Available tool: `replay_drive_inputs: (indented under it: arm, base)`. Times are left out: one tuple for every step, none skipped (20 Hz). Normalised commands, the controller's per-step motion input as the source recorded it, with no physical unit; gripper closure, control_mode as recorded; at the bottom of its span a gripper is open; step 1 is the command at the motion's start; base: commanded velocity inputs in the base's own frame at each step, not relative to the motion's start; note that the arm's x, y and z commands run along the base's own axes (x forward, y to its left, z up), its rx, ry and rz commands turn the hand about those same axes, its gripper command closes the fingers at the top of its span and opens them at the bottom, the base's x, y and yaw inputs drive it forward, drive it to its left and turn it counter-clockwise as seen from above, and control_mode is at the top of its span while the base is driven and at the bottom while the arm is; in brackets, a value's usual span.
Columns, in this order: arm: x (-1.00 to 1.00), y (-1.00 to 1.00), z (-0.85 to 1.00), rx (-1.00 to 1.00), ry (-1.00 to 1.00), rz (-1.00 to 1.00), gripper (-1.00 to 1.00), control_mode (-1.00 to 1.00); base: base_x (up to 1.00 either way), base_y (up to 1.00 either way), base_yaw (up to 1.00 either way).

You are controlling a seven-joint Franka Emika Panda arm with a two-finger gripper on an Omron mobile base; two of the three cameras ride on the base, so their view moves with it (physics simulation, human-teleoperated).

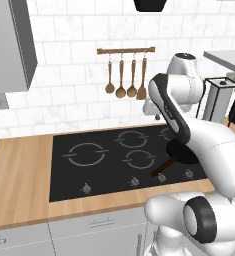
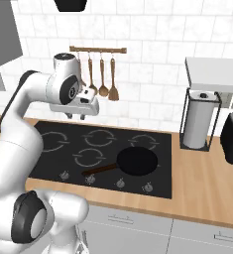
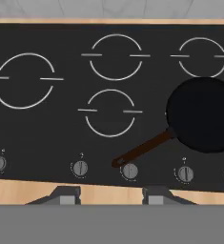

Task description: Turn off the front right burner of the stove.

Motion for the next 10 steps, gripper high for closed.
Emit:
replay_drive_inputs:
  arm:
    - [-0.02,0.00,0.00,0.00,0.00,0.00,-1.00,-1.00]
    - [-0.11,-0.09,0.00,0.00,0.00,0.00,-1.00,-1.00]
    - [-0.04,-0.32,-0.01,0.01,0.00,-0.07,-1.00,-1.00]
    - [-0.16,-0.54,-0.09,0.02,0.00,-0.07,-1.00,-1.00]
    - [-0.39,-0.87,-0.13,0.05,0.00,-0.05,-1.00,-1.00]
    - [-0.46,-1.00,-0.20,0.05,0.00,-0.09,-1.00,-1.00]
    - [-0.56,-1.00,-0.21,0.06,0.00,-0.11,-1.00,-1.00]
    - [-0.60,-1.00,-0.33,0.08,0.00,-0.14,-1.00,-1.00]
    - [-0.64,-1.00,-0.30,0.08,0.00,-0.17,-1.00,-1.00]
    - [-0.64,-1.00,-0.28,0.08,0.00,-0.15,-1.00,-1.00]
  base:
    - [0.00,0.00,0.00]
    - [0.00,0.00,0.00]
    - [0.00,0.00,0.00]
    - [0.00,0.00,0.00]
    - [0.00,0.00,0.00]
    - [0.00,0.00,0.00]
    - [0.00,0.00,0.00]
    - [0.00,0.00,0.00]
    - [0.00,0.00,0.00]
    - [0.00,0.00,0.00]
